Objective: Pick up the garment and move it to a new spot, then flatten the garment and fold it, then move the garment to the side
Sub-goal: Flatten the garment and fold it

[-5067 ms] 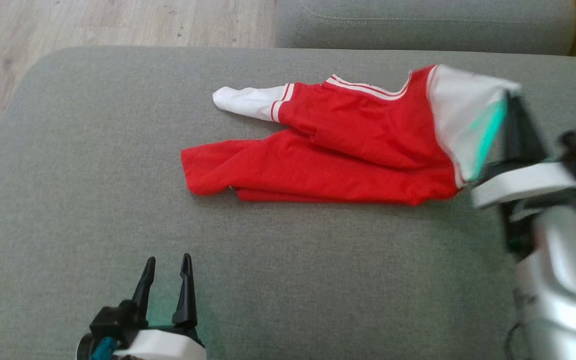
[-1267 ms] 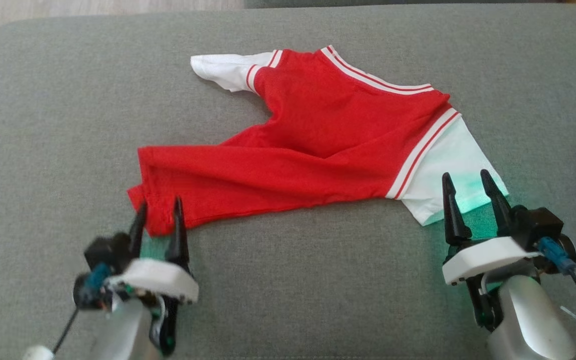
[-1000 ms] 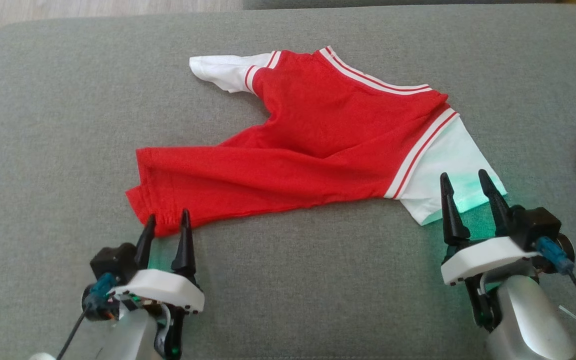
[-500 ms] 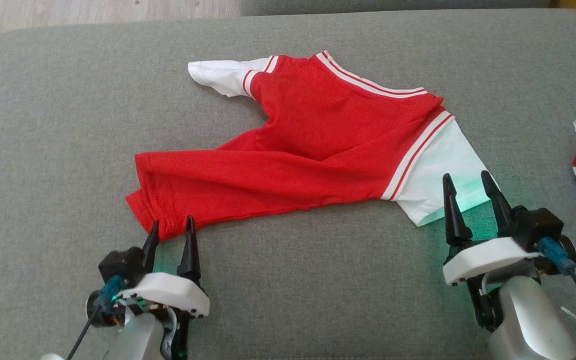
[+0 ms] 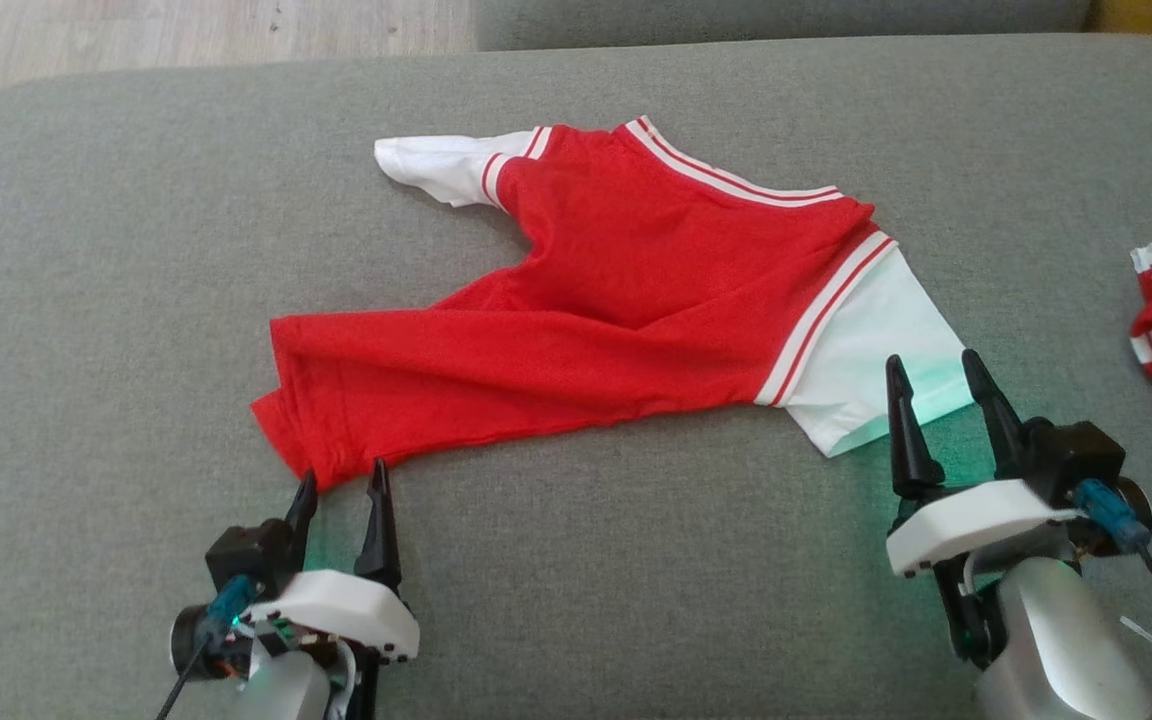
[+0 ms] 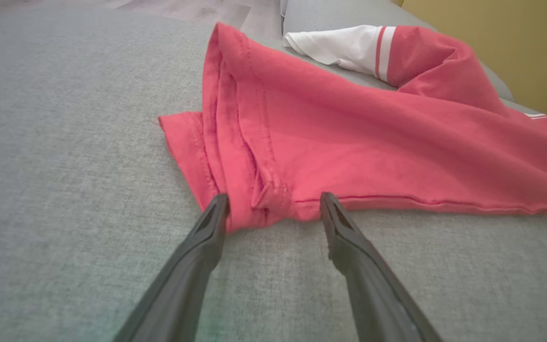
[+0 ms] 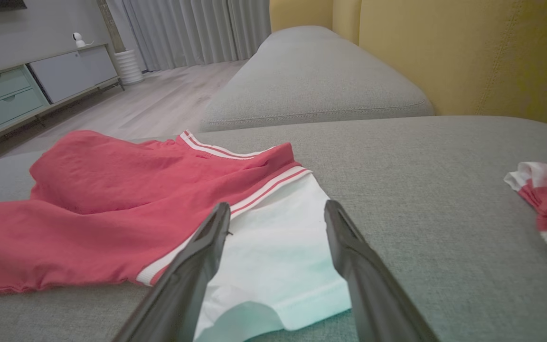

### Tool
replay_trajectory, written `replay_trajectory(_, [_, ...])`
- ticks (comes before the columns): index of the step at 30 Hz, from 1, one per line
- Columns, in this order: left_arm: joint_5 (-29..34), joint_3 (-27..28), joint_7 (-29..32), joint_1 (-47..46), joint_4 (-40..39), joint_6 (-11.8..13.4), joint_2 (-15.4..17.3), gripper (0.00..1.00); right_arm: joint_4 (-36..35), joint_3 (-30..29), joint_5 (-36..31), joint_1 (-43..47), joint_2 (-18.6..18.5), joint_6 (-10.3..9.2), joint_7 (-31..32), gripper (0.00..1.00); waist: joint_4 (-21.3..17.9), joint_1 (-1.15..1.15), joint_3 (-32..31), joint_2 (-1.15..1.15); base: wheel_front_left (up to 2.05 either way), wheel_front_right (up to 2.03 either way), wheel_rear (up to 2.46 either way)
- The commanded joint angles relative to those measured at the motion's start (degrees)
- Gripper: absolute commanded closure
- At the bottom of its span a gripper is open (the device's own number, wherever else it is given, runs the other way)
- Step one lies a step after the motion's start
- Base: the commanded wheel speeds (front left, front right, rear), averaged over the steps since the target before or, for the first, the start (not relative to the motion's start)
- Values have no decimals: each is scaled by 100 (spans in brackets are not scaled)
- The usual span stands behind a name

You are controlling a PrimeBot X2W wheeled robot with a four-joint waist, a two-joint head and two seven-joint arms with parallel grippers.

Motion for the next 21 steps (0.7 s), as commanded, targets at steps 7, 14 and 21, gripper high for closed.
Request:
replay_trajectory(7, [194, 214, -56, -144, -492, 133, 47, 0, -154, 100, 39, -43, -18, 21, -63, 0, -26, 0, 9, 0, 0, 0, 0])
replay_trajectory(14, [538, 349, -56, -24, -1005, 356, 47, 0, -139, 81, 61, -24, -18, 21, -63, 0, -35, 0, -43, 0, 0, 0, 0])
replay_trajectory(21, [412, 252, -56, -24, -699, 325, 47, 0, -120, 136, 98, -42, -18, 21, -63, 0, -69, 0, -31, 0, 0, 0, 0])
